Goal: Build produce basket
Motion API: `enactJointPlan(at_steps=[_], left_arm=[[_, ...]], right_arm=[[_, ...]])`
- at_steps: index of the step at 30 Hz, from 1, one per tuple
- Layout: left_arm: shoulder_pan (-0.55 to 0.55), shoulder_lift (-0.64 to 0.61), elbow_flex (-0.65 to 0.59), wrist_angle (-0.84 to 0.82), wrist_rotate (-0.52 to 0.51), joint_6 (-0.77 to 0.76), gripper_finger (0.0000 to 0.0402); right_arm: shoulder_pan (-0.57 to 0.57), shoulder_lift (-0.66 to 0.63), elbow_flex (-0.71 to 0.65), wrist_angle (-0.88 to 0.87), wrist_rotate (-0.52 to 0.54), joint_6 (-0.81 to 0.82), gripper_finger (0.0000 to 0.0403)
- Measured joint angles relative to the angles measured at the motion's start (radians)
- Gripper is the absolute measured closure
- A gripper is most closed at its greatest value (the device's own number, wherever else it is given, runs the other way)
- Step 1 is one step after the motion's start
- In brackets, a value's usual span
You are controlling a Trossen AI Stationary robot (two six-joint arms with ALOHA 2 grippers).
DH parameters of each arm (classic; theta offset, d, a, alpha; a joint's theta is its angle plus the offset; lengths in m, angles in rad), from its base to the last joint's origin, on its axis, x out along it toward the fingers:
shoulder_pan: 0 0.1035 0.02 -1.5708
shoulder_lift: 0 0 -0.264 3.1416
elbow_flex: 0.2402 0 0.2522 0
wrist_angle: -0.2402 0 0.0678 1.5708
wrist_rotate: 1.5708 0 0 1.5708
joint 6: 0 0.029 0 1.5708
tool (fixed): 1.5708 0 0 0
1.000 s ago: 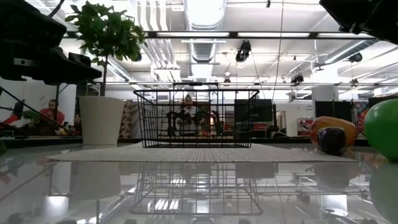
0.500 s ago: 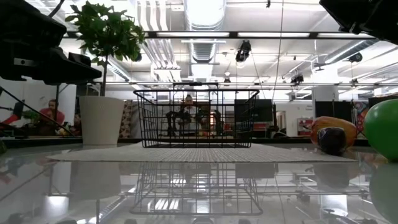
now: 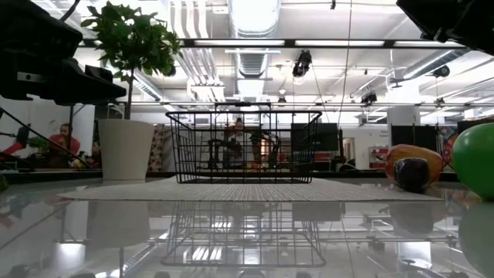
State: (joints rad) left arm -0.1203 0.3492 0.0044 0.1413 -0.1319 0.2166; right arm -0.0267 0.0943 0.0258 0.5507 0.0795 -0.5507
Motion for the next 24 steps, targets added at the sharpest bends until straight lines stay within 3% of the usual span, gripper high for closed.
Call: enactJointPlan(at_steps=[19, 24], left_arm=[[0.0, 0.0, 0.0, 0.028, -0.001, 0.0, 0.0385], [0.0, 0.005, 0.0, 0.028, -0.004, 0.007, 0.0385]], right_arm=[[0.0, 0.0, 0.0, 0.0, 0.0, 0.0, 0.039], [0.0, 0.0, 0.0, 0.004, -0.002, 0.179, 0.039]])
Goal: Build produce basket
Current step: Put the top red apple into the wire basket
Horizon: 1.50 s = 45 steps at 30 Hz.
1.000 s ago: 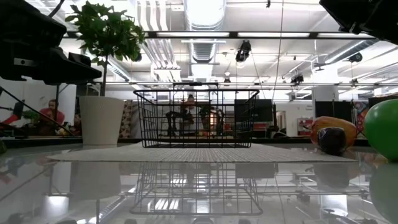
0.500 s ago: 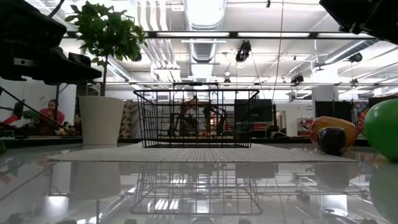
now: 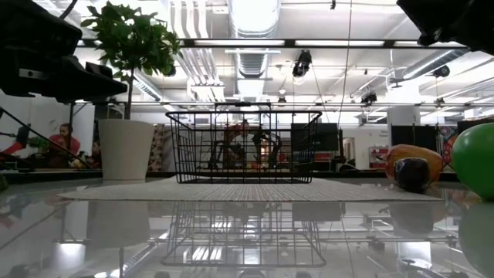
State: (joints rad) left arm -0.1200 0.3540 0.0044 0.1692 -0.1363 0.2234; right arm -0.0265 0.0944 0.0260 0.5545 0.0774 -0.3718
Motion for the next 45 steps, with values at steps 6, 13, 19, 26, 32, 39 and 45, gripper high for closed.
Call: enactJointPlan(at_steps=[6, 13, 19, 26, 32, 39, 45], left_arm=[[0.0, 0.006, 0.0, 0.002, 0.0, -0.002, 0.0385], [-0.004, 0.006, 0.0, 0.222, 0.133, -0.381, 0.0385], [-0.003, 0.035, 0.0, 0.574, 0.13, -0.39, 0.0385], [-0.003, 0.067, 0.0, 0.827, 0.13, -0.305, 0.0385], [-0.003, 0.079, 0.005, 0.853, 0.131, -0.136, 0.0385], [-0.003, 0.121, 0.078, 0.903, 0.132, -0.024, 0.0385], [-0.003, 0.176, 0.105, 0.932, 0.143, -0.034, 0.0385]], right_arm=[[0.0, 0.0, 0.0, 0.003, 0.001, 0.2, 0.039], [0.0, 0.0, 0.0, 0.003, 0.002, 0.412, 0.039], [0.0, 0.0, 0.0, 0.004, 0.002, 0.435, 0.039], [0.0, 0.0, 0.0, 0.002, 0.002, 0.451, 0.039], [0.0, 0.029, 0.029, -0.096, 0.078, 0.518, 0.039], [0.0, 0.195, 0.182, -0.207, 0.109, 0.429, 0.039], [0.0, 0.343, 0.356, -0.377, 0.108, 0.386, 0.039]])
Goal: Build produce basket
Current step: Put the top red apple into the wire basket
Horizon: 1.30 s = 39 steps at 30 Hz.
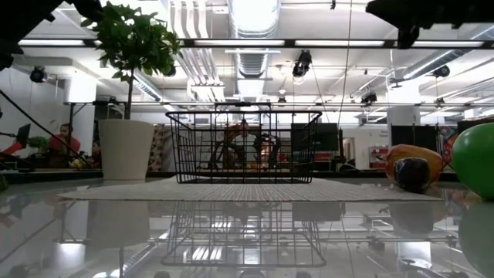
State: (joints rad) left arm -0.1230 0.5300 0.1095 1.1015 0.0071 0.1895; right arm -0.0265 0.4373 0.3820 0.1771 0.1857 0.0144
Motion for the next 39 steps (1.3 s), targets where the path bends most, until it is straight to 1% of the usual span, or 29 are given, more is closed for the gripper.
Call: enactJointPlan(at_steps=[4, 9, 13, 16, 18, 21, 23, 26, 29, 33, 36, 39], left_arm=[[0.0, 0.03, 0.015, 0.012, 0.0, -0.018, 0.0385], [0.0, 0.059, 0.035, 0.046, -0.001, -0.015, 0.0385], [0.0, 0.057, 0.039, 0.048, -0.001, 0.06, 0.0385], [0.0, 0.055, 0.036, 0.048, -0.002, 0.09, 0.0385], [0.0, 0.055, 0.034, 0.047, -0.003, 0.109, 0.0385], [0.0, 0.059, 0.032, 0.043, -0.008, 0.116, 0.0385], [0.0, 0.058, 0.032, 0.042, -0.016, 0.131, 0.0385], [0.0, 0.06, 0.032, 0.043, -0.016, 0.161, 0.0385], [0.0, 0.061, 0.032, 0.042, -0.016, 0.165, 0.0385], [0.0, 0.061, 0.032, 0.042, -0.016, 0.166, 0.0385], [0.0, 0.061, 0.032, 0.042, -0.016, 0.166, 0.0385], [0.0, 0.061, 0.031, 0.042, -0.016, 0.165, 0.0385]], right_arm=[[0.0, 0.083, 0.116, -0.169, 0.014, 0.003, 0.039], [0.0, 0.174, 0.242, -0.412, 0.135, 0.072, 0.039], [0.0, 0.236, 0.347, -0.665, 0.214, 0.189, 0.039], [0.0, 0.282, 0.409, -0.844, 0.211, 0.288, 0.039], [0.0, 0.305, 0.456, -0.917, 0.21, 0.358, 0.039], [0.0, 0.35, 0.51, -1.069, 0.174, 0.435, 0.038], [0.0, 0.38, 0.547, -1.142, 0.161, 0.486, 0.0359], [0.0, 0.423, 0.579, -1.246, 0.152, 0.525, 0.0309], [0.0, 0.46, 0.599, -1.269, 0.155, 0.536, 0.0248], [0.0, 0.511, 0.589, -1.278, 0.154, 0.486, 0.017], [-0.002, 0.544, 0.567, -1.295, 0.155, 0.458, 0.012], [-0.028, 0.585, 0.549, -1.3, 0.155, 0.47, 0.008]])
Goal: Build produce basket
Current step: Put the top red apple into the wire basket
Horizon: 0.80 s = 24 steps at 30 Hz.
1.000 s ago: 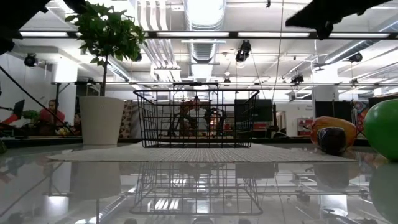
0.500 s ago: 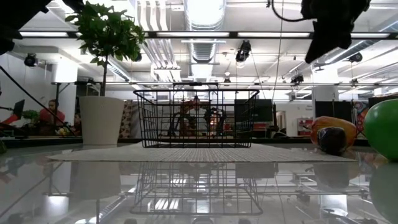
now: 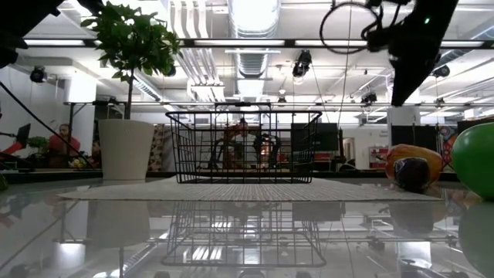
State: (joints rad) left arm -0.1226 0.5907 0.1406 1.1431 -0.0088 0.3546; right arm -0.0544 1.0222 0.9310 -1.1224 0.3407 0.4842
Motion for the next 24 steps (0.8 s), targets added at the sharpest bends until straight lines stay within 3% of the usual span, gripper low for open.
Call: enactJointPlan(at_steps=[6, 17, 24], left_arm=[[0.0, 0.0, -0.003, 0.0, 0.0, 0.001, 0.0385], [0.0, 0.0, -0.005, 0.0, 0.0, -0.001, 0.0385], [0.0, 0.0, -0.006, 0.0, 0.0, -0.001, 0.0385]], right_arm=[[-0.072, 0.086, -0.002, 0.001, -0.005, -0.009, 0.0046], [-0.209, 0.21, -0.003, -0.007, -0.184, -0.159, 0.0044], [-0.215, 0.281, -0.003, -0.015, -0.184, -0.17, 0.0044]])
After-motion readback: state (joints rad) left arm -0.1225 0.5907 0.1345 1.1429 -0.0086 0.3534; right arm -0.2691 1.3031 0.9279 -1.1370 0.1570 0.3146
